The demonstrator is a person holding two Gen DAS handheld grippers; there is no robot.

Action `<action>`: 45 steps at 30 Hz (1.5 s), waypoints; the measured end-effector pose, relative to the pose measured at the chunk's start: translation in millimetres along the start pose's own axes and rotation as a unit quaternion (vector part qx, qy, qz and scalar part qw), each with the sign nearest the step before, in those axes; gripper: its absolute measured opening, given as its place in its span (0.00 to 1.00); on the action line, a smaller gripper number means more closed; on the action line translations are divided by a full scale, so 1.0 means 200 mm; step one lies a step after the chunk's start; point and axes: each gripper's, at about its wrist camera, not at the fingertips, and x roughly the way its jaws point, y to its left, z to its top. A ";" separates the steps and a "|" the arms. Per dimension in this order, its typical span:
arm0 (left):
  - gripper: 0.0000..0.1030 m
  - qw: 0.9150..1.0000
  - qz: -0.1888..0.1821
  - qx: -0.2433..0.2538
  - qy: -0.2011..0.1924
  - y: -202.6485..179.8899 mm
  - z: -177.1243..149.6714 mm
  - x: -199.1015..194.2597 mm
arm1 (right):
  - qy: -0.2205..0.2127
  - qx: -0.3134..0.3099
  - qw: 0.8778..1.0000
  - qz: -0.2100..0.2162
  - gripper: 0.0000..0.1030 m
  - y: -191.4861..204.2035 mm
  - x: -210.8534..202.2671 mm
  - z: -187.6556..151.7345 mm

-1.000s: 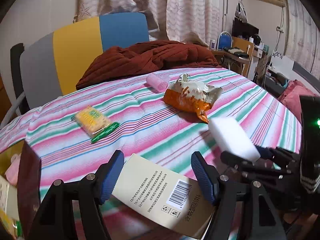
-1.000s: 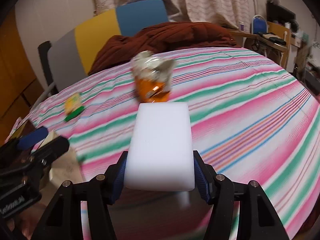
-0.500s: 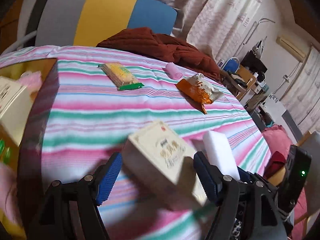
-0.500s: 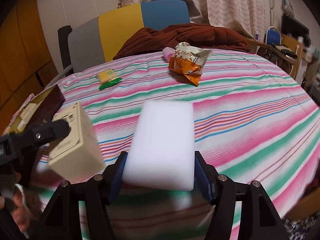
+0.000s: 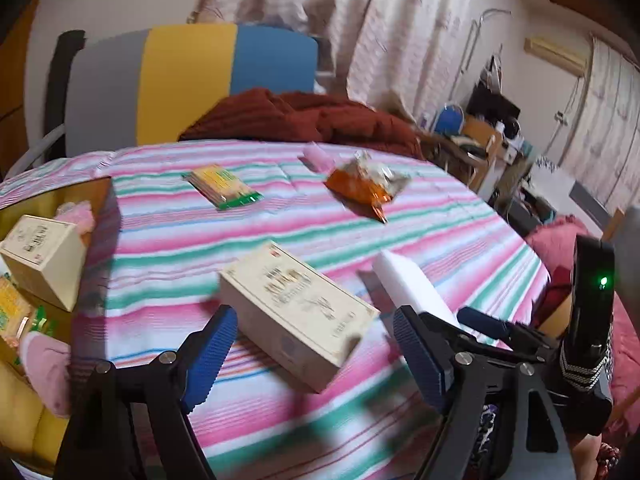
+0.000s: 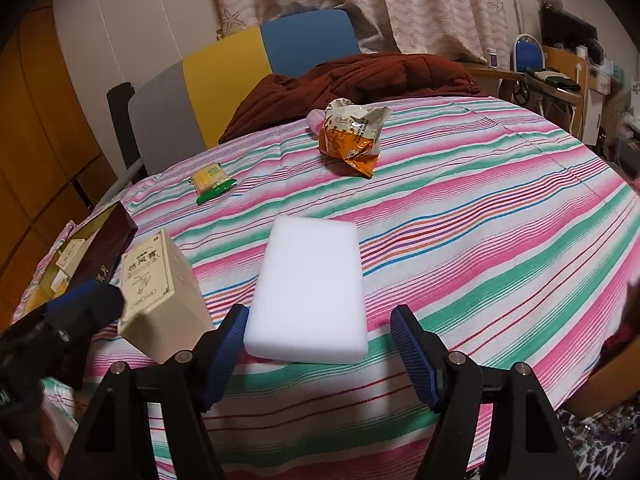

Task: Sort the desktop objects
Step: 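Lift the white sponge with the right gripper while the left lifts and turns the cream box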

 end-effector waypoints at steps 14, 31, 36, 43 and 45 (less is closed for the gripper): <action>0.80 0.994 0.056 -0.020 0.092 0.10 -0.01 0.25 | 0.009 -0.056 0.998 -0.011 0.67 0.04 0.05 -0.04; 0.81 0.996 0.073 0.040 0.015 0.05 0.09 0.15 | 0.004 -0.037 0.999 -0.003 0.67 0.04 0.05 -0.03; 0.81 0.995 0.078 0.043 0.041 0.08 0.12 0.26 | 0.005 -0.038 0.999 -0.004 0.67 0.05 0.08 -0.01; 0.81 0.996 0.055 0.033 0.059 0.11 0.09 0.32 | -0.001 -0.052 0.998 -0.019 0.59 0.08 0.11 -0.01; 0.81 0.996 0.049 0.029 0.072 0.12 0.06 0.36 | -0.004 -0.058 0.998 -0.023 0.59 0.08 0.11 -0.02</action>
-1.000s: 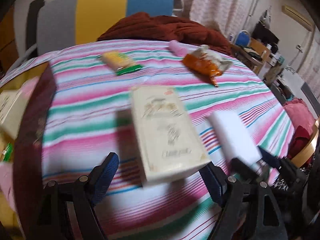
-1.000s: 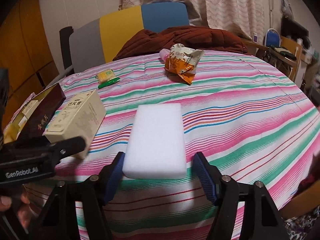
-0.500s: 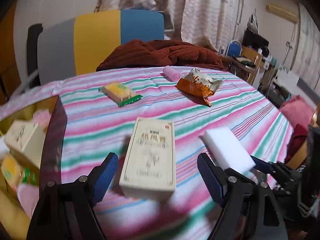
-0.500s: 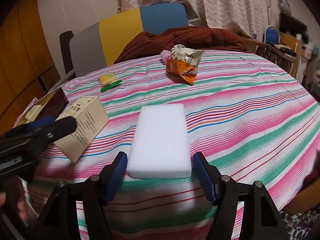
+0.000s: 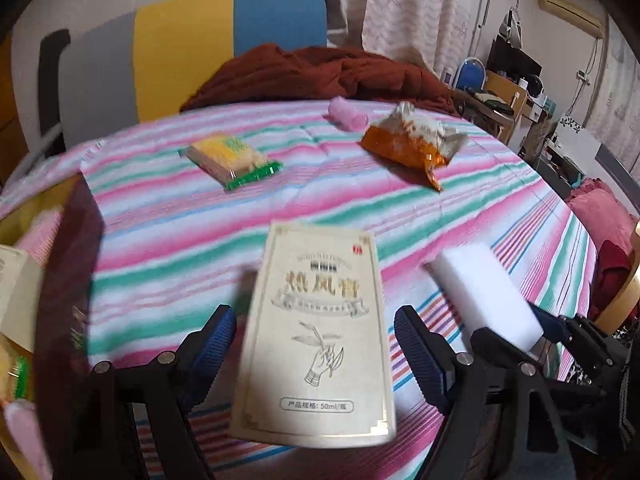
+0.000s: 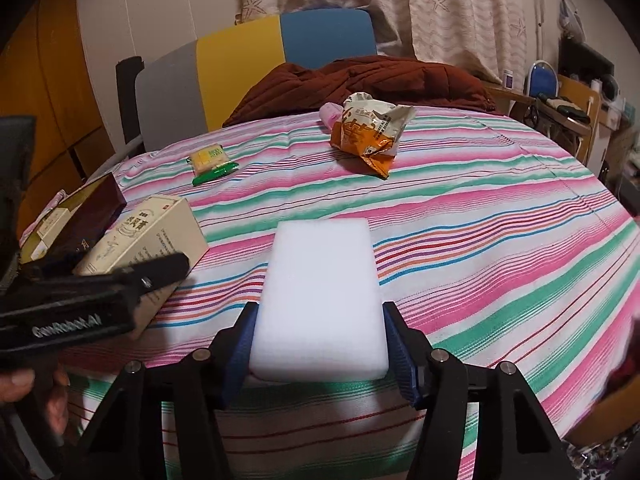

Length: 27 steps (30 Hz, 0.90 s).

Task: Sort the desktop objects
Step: 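Lift the white sponge with the right gripper while the left lifts and turns the cream box, then carry the white sponge and cream box over the gold tray with both grippers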

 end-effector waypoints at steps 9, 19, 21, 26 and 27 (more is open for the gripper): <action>0.78 0.999 -0.025 -0.014 -0.038 0.03 -0.03 -0.03 | -0.019 -0.022 0.999 -0.020 0.59 0.03 0.00 -0.03; 0.54 0.997 -0.041 -0.036 -0.045 0.10 -0.03 -0.01 | -0.025 -0.024 0.999 -0.027 0.59 0.03 0.01 -0.04; 0.54 0.996 -0.050 -0.043 -0.051 0.11 -0.04 -0.01 | -0.028 -0.023 0.999 -0.030 0.59 0.04 0.01 -0.04; 0.53 0.995 -0.059 -0.039 -0.066 0.11 -0.07 -0.02 | -0.031 -0.019 0.999 -0.039 0.59 0.05 0.00 -0.04; 0.53 0.995 -0.060 -0.036 -0.067 0.11 -0.08 -0.02 | -0.029 -0.018 0.999 -0.040 0.58 0.05 0.00 -0.04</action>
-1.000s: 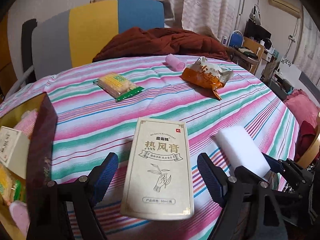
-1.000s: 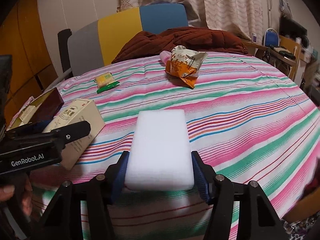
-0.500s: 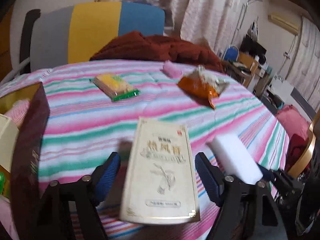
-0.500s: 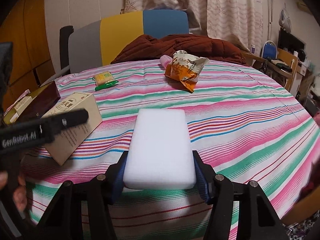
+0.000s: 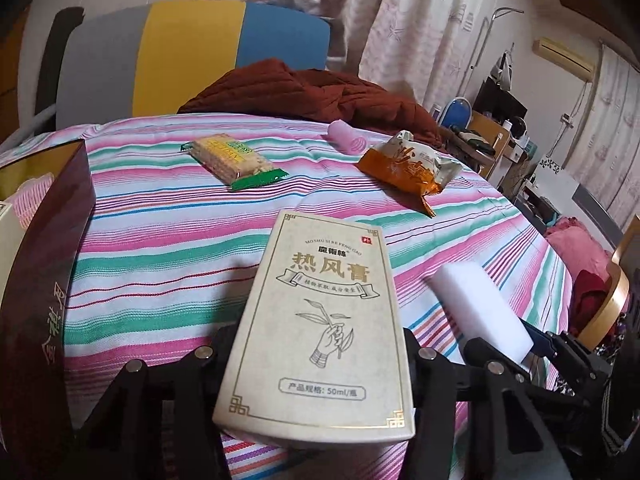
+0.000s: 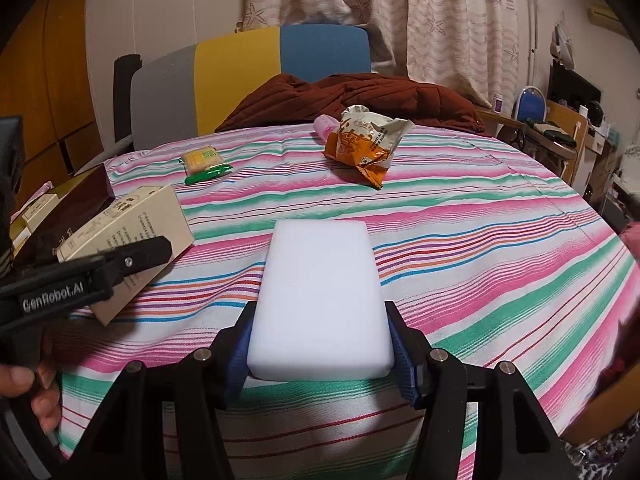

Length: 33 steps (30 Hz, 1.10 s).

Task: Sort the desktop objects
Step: 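Carry the white sponge and cream box over the gold tray with both grippers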

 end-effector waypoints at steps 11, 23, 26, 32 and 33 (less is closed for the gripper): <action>0.53 1.000 -0.015 0.001 -0.023 -0.01 -0.13 -0.15 | 0.015 0.030 0.998 0.043 0.57 0.08 -0.06 0.00; 0.53 0.996 -0.058 -0.012 -0.069 0.04 -0.17 -0.56 | -0.006 0.032 0.994 0.106 0.57 0.28 -0.19 0.08; 0.53 0.994 -0.058 -0.021 -0.089 0.08 -0.16 -0.65 | -0.016 0.022 0.992 0.122 0.57 0.34 -0.22 0.13; 0.53 0.988 -0.014 -0.068 -0.140 0.33 -0.08 -0.87 | -0.028 -0.008 0.987 0.160 0.57 0.53 -0.25 0.22; 0.53 0.986 -0.005 -0.076 -0.147 0.38 -0.06 -0.89 | -0.030 -0.015 0.985 0.169 0.57 0.57 -0.25 0.23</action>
